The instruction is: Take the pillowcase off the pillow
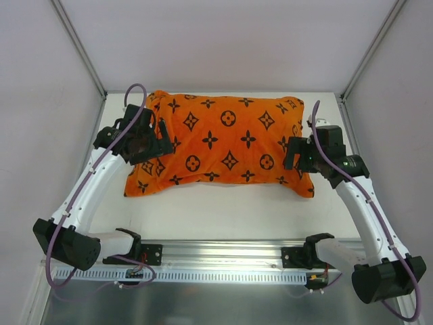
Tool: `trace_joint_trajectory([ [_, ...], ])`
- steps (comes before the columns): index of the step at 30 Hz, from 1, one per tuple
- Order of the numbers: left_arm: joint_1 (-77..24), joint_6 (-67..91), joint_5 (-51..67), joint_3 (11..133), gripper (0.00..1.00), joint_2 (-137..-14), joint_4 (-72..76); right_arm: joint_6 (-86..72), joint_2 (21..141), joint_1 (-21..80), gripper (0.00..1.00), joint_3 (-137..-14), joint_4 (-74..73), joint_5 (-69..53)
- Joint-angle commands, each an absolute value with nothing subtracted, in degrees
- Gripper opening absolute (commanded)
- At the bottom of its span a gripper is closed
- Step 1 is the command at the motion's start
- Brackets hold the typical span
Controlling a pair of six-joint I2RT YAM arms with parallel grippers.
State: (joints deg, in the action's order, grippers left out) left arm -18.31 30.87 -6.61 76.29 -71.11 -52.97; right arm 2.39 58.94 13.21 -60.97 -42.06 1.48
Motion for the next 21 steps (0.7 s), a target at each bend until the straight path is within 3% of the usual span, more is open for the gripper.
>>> trace_joint_trajectory([
  [1,-18.19,31.73,-4.4,75.76,0.95,-69.34,-49.4,0.71,58.97,13.36,0.96,-62.14,-37.63,-2.45],
  [7,-18.28,32.87,-0.54,75.15,0.9,-71.63,-46.85,-5.97,69.15,14.15,0.96,-65.21,-26.73,-8.35],
  [12,-18.19,30.87,-2.89,79.26,0.99,-75.3,-45.0,-8.87,82.33,16.17,0.98,-73.64,-27.94,-3.61],
  [14,-17.06,29.01,-3.26,83.73,0.99,-78.73,-45.26,-9.57,87.09,16.61,0.34,-78.38,-30.4,-2.82],
  [15,-16.44,27.87,-2.64,84.8,0.99,-82.14,-45.26,-10.36,87.88,16.61,0.1,-79.53,-32.85,-3.6],
  [16,-16.09,27.6,-2.81,85.77,0.99,-83.83,-45.26,-10.11,88.15,16.52,0.01,-79.98,-32.96,-5.26],
  [19,-16.08,26.98,-2.29,89.11,0.99,-91.91,-45.18,-10.11,84.21,16.52,0.01,-76.3,-31.29,-8.88],
  [21,-16.26,28.2,2.09,90.26,0.93,-96.75,-45.09,-9.76,79.64,16.17,0.01,-72.96,-31.81,-6.77],
])
